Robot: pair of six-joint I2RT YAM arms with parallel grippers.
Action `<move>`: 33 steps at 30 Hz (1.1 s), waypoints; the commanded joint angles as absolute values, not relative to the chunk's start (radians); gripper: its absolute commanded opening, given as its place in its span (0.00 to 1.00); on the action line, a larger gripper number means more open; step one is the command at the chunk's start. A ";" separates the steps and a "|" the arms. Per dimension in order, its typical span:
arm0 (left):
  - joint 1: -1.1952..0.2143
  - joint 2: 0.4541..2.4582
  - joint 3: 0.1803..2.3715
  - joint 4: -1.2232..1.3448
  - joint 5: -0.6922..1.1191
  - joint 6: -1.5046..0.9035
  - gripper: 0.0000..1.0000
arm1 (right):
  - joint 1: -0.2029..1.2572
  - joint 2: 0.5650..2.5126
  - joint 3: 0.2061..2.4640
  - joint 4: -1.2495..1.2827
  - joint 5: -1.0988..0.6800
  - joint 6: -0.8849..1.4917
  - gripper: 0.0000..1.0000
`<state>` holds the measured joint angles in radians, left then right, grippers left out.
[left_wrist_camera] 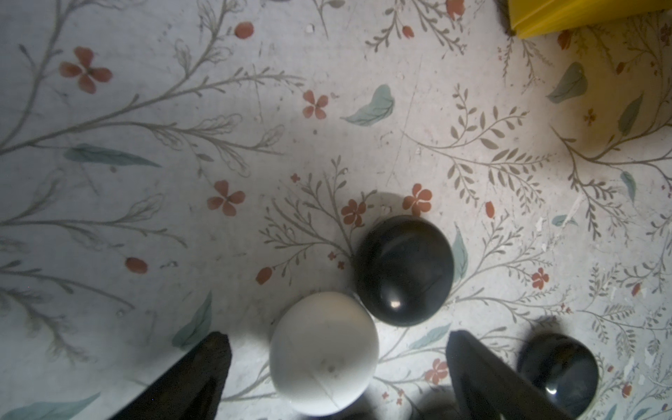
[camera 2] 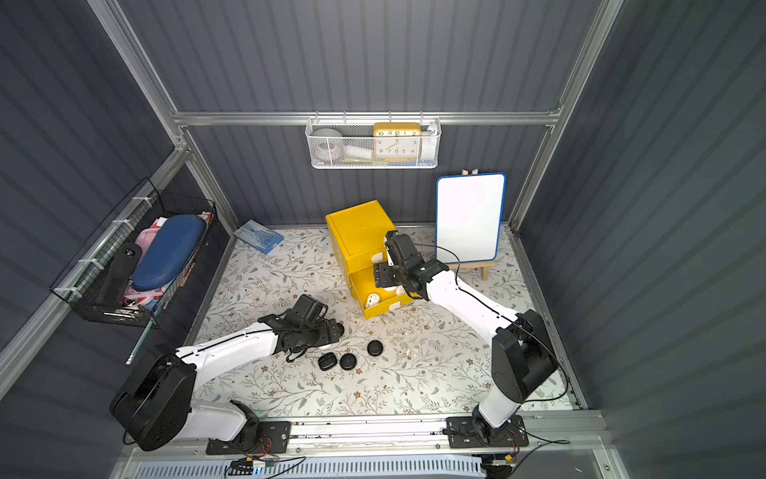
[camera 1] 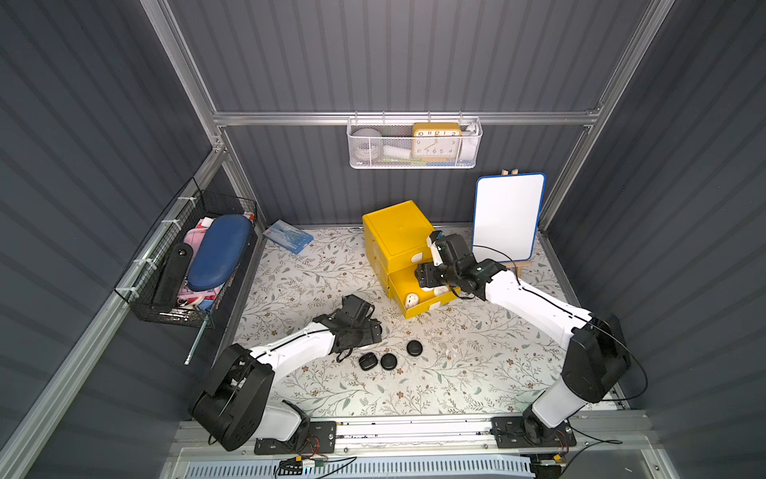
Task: Put the bluetooth earphones in the drawer according to color
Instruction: Place the bluetooth earphone in the drawer, then pick up the Bluetooth earphone from the center of the board.
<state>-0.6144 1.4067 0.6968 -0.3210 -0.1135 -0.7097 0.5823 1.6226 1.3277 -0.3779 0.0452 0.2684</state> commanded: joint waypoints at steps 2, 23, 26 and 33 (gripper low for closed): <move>-0.616 1.394 0.699 -0.363 -0.122 -0.711 0.96 | 0.580 1.529 1.303 -0.406 0.045 0.284 0.76; -0.699 1.608 0.804 -0.426 -0.221 -0.736 0.72 | 0.579 1.266 1.060 -0.444 0.090 0.319 0.79; -0.705 1.609 0.804 -0.439 -0.226 -0.740 0.67 | 0.576 1.261 1.044 -0.444 0.101 0.321 0.79; -0.759 1.606 0.836 -0.523 -0.265 -0.763 0.73 | 0.572 1.228 1.008 -0.443 0.102 0.327 0.79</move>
<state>-0.7418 1.5848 0.8227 -0.4355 -0.2619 -0.7368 0.5766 1.2541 1.0229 -0.4358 0.0841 0.3180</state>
